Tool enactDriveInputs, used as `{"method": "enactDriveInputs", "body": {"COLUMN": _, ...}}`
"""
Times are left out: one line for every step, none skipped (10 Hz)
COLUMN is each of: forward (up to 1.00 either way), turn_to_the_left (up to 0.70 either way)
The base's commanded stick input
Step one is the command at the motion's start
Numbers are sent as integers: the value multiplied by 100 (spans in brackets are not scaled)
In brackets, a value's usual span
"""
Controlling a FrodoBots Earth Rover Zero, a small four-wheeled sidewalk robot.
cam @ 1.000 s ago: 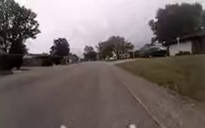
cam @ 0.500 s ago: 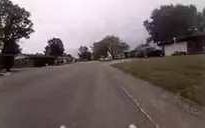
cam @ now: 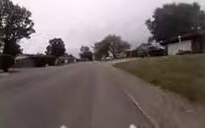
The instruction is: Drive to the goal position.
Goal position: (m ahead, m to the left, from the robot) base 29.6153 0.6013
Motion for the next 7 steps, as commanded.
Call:
{"method": "enactDriveInputs", "body": {"forward": 100, "turn_to_the_left": 0}}
{"method": "enactDriveInputs", "body": {"forward": 100, "turn_to_the_left": 0}}
{"method": "enactDriveInputs", "body": {"forward": 100, "turn_to_the_left": 0}}
{"method": "enactDriveInputs", "body": {"forward": 100, "turn_to_the_left": 0}}
{"method": "enactDriveInputs", "body": {"forward": 100, "turn_to_the_left": 0}}
{"method": "enactDriveInputs", "body": {"forward": 100, "turn_to_the_left": 0}}
{"method": "enactDriveInputs", "body": {"forward": 100, "turn_to_the_left": 0}}
